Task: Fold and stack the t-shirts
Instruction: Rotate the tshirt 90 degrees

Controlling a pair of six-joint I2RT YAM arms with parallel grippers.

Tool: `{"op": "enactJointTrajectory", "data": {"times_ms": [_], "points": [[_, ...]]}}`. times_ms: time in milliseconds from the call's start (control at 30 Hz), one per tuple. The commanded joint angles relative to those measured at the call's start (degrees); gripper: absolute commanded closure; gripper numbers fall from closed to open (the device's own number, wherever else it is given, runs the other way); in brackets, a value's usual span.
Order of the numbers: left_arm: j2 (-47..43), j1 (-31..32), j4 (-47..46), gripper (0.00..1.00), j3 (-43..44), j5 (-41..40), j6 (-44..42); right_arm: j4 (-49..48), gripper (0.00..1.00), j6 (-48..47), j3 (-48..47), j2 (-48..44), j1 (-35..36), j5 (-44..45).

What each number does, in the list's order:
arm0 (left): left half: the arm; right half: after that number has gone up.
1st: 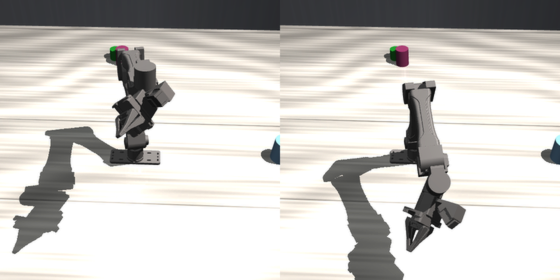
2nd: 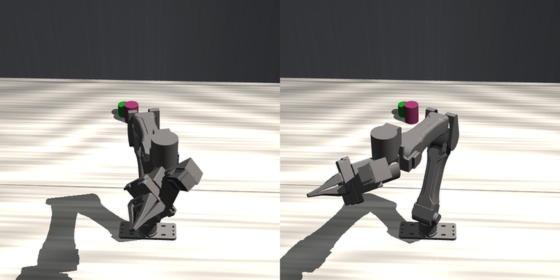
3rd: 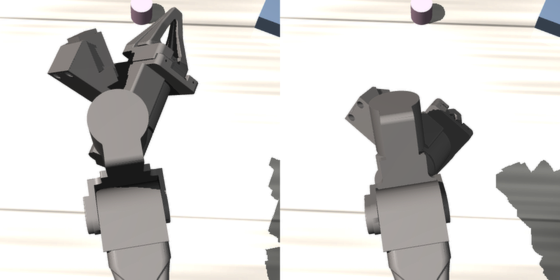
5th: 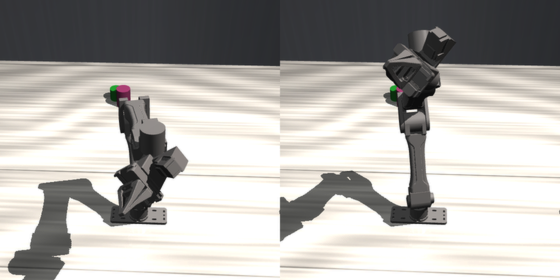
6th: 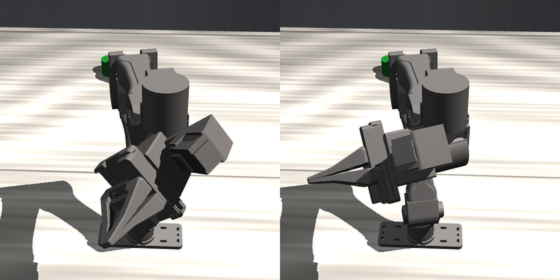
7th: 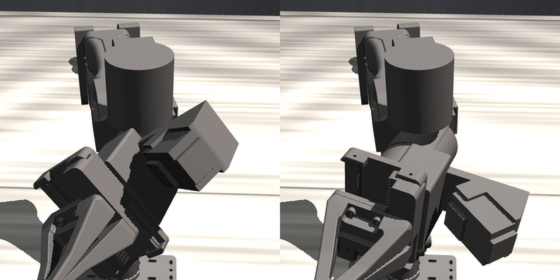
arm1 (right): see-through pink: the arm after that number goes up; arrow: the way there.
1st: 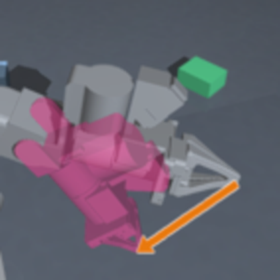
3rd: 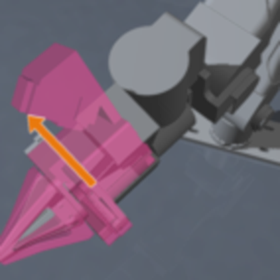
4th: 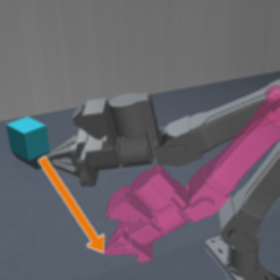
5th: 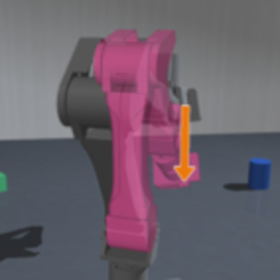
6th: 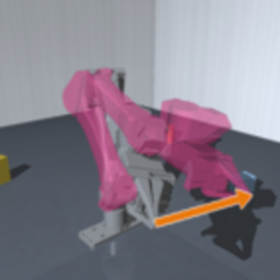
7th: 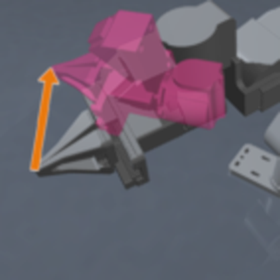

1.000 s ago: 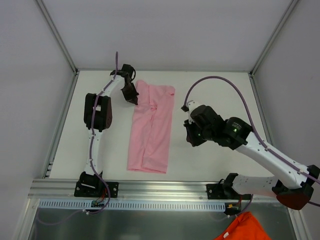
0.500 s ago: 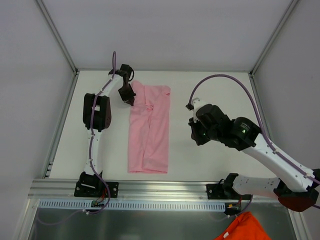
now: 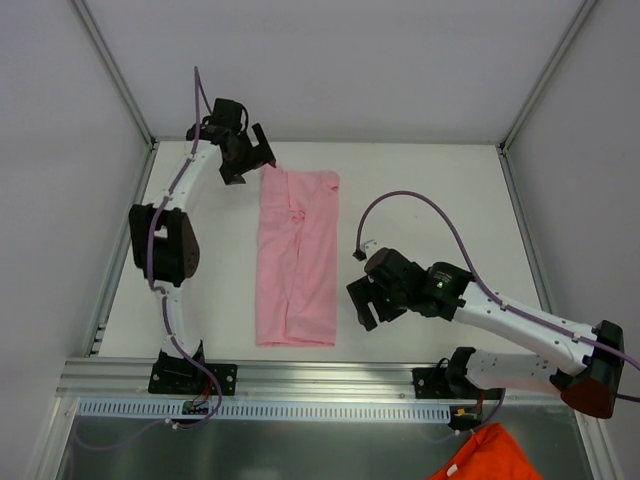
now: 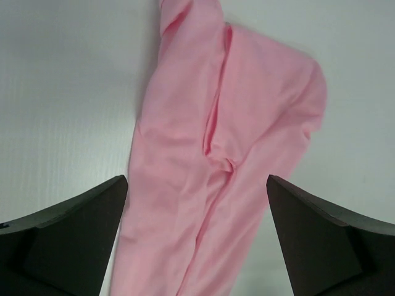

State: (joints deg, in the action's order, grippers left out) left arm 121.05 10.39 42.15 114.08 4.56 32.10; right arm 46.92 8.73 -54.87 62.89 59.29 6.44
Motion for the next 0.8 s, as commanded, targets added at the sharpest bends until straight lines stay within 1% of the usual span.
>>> {"op": "enactJointTrajectory", "data": {"times_ms": [0, 33, 67, 100, 133, 167, 200, 233, 267, 300, 333, 400, 433, 467, 500, 533, 567, 600, 633, 667, 700, 733, 767], "points": [[-16.0, -0.5, -0.8, 0.01, -10.6, 1.1, 3.6, -5.1, 0.1, 1.9, 2.5, -4.5, 0.7, 4.1], [-19.2, -0.3, -2.2, 0.01, -19.5, 1.5, 5.9, -5.3, 0.01, 2.4, 3.3, -5.9, 0.7, 4.5], [-25.4, -0.3, -4.2, 0.01, -23.9, 1.9, 6.9, -5.6, 0.0, 2.7, 4.7, -6.5, 0.7, 4.6], [-28.5, -0.3, -5.1, 0.01, -27.9, 2.8, 7.7, -6.2, 0.0, 2.9, 5.5, -7.0, 0.7, 4.6], [-34.4, 0.0, -6.9, 0.01, -36.0, 4.4, 9.2, -6.7, 0.0, 3.1, 6.3, -8.0, 0.7, 4.0], [-37.3, 0.2, -8.5, 0.01, -40.2, 5.6, 9.3, -7.7, 0.0, 3.3, 7.9, -8.4, 0.7, 3.6], [-40.1, 0.6, -9.2, 0.01, -46.8, 7.0, 9.1, -8.4, 0.0, 3.7, 9.0, -8.8, 0.7, 2.8], [-42.6, 0.9, -9.0, 0.01, -49.5, 6.8, 9.4, -9.1, 0.0, 4.9, 10.0, -9.4, 0.7, 2.3], [-48.1, 0.9, -9.9, 0.01, -52.5, 7.2, 9.6, -11.0, 0.0, 5.7, 11.2, -9.4, 0.5, 1.6], [-51.1, 0.9, -10.8, 0.01, -58.2, 9.4, 9.7, -12.1, 0.0, 6.6, 13.3, -9.1, 0.1, -0.7], [-55.9, 0.9, -11.3, 0.01, -60.6, 10.8, 9.6, -13.3, 0.11, 7.5, 14.3, -8.3, 0.0, -2.3], [-59.8, 0.9, -11.7, 0.01, -66.6, 13.0, 8.8, -18.2, 0.39, 10.4, 16.4, -7.4, -0.2, -4.6], [-62.9, 0.9, -11.3, 0.05, -68.3, 13.6, 8.3, -19.3, 0.66, 11.3, 16.5, -6.8, -0.3, -5.7], [-64.1, 0.8, -10.9, 0.12, -69.8, 14.0, 8.0, -20.4, 0.79, 12.2, 16.5, -5.0, -0.3, -5.8], [-65.3, 0.8, -10.0, 0.17, -72.3, 14.3, 7.7, -20.3, 0.84, 12.3, 15.3, -3.9, -0.4, -5.6], [-67.1, 0.8, -9.5, 0.39, -73.4, 14.9, 7.5, -19.8, 0.89, 12.4, 14.6, -2.9, -0.5, -5.6], [-67.9, 0.8, -9.3, 0.66, -74.4, 15.1, 7.6, -19.6, 0.94, 12.4, 13.9, -1.6, -0.6, -5.6], [-68.5, 0.8, -9.1, 0.81, -76.3, 15.6, 8.0, -19.6, 0.95, 12.3, 13.4, -1.4, -0.8, -5.6], [-69.4, 0.8, -9.5, 0.85, -77.2, 16.4, 8.2, -19.6, 0.89, 12.2, 12.6, -1.3, -0.8, -5.8], [-69.6, 0.8, -9.7, 0.82, -77.9, 17.8, 8.4, -19.6, 0.67, 12.1, 12.3, -1.1, -1.2, -5.8], [-69.9, 0.8, -10.3, 0.74, -79.7, 19.3, 8.9, -19.7, 0.53, 11.8, 12.1, -0.8, -1.5, -5.9], [-69.8, 0.7, -13.4, 0.61, -80.8, 21.8, 9.0, -19.7, 0.41, 11.7, 11.6, -0.4, -1.6, -7.5], [-69.5, 0.8, -14.2, 0.33, -81.9, 24.9, 9.4, -20.2, 0.39, 11.7, 11.5, -0.1, -2.4, -8.3]]}}
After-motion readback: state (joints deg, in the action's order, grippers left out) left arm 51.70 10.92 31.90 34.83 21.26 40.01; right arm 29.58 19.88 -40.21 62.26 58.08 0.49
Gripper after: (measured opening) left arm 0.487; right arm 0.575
